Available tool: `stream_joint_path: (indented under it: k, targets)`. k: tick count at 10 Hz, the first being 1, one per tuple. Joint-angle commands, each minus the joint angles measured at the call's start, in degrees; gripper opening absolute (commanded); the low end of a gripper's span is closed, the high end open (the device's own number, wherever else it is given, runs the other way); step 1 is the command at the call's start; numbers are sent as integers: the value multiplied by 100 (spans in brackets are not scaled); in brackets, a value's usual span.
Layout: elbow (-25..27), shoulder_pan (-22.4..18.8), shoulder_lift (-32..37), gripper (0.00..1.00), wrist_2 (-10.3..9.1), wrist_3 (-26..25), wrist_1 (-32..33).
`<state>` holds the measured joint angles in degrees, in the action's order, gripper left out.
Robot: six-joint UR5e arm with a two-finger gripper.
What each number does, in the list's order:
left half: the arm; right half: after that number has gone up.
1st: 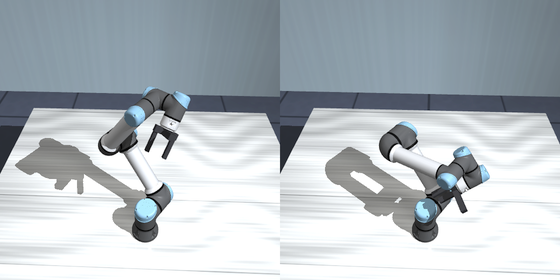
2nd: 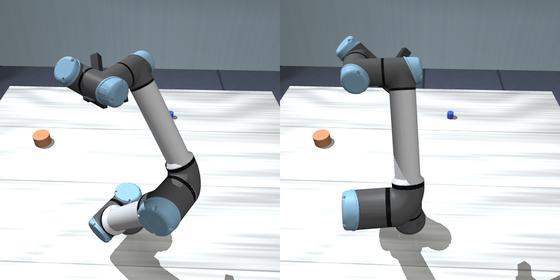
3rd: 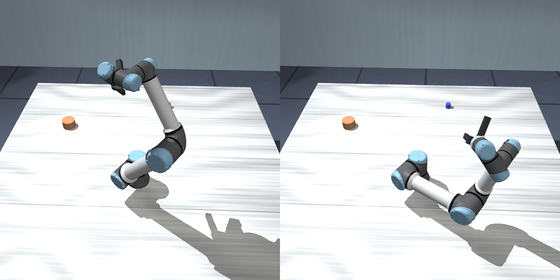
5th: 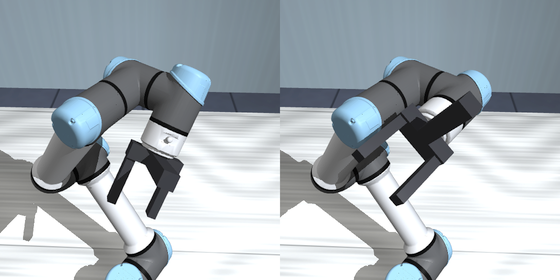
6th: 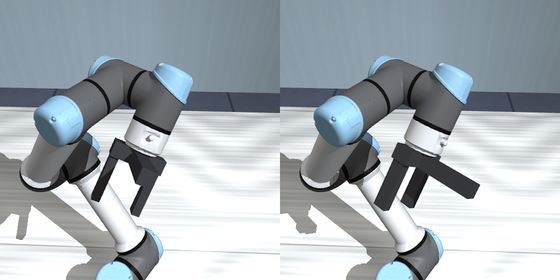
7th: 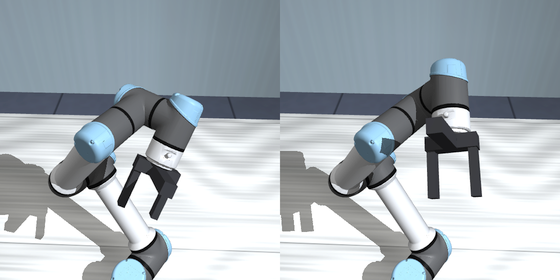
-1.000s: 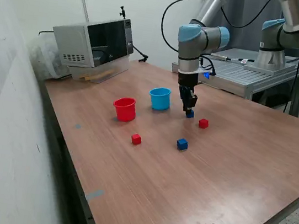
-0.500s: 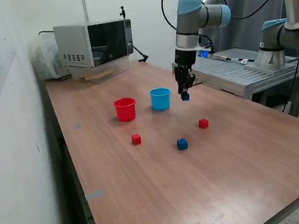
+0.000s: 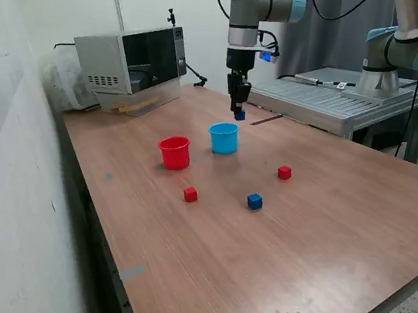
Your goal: Place red objects in the red bin, and blue objects in the blue bin.
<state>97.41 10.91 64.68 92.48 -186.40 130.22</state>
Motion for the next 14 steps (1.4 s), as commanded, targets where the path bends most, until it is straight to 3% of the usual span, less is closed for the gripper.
stream_joint_path:
  k: [1,5,6,10,14]
  targets:
    - [-170,630,-219,0,7,112,-5]
    - [-205,799,-334,0,-2,174,4]
    - [-196,790,-316,100,-2,192,-5]
    - [-161,553,-133,100,-2,596,-145]
    - [-205,-324,1192,100,-28,596,-1206]
